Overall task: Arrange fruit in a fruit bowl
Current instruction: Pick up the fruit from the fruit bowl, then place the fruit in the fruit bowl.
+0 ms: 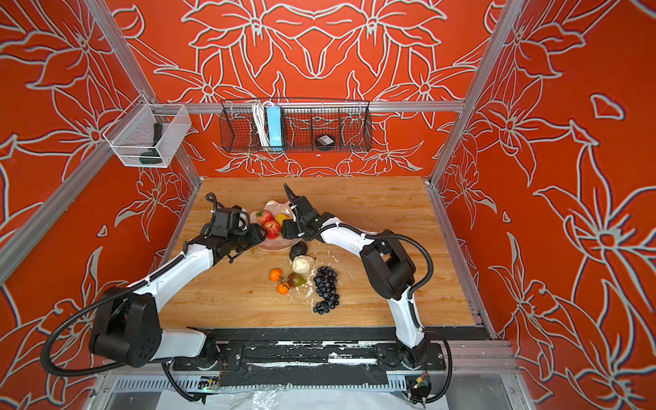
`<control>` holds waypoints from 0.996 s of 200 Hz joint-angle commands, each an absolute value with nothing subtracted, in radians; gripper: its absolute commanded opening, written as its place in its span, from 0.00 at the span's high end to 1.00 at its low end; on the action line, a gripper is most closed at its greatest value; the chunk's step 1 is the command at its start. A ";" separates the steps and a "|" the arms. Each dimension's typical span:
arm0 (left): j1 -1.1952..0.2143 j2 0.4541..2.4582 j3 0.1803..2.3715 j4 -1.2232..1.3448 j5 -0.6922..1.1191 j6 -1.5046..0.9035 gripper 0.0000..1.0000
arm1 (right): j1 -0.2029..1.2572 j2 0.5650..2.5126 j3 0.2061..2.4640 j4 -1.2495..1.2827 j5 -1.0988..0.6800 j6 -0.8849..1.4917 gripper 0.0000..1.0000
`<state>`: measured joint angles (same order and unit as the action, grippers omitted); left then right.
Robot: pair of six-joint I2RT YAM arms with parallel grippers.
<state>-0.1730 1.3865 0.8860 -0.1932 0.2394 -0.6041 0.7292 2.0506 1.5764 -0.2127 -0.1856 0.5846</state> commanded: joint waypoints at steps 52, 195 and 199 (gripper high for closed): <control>-0.170 1.449 0.926 -0.150 0.332 -0.639 0.61 | 0.732 2.005 1.538 -0.086 -0.297 0.686 0.39; -0.164 1.476 0.930 -0.129 0.353 -0.648 0.80 | 0.732 1.962 1.466 -0.011 -0.343 0.721 0.39; -0.164 1.477 0.929 -0.128 0.354 -0.650 0.80 | 0.732 1.962 1.466 -0.011 -0.345 0.721 0.39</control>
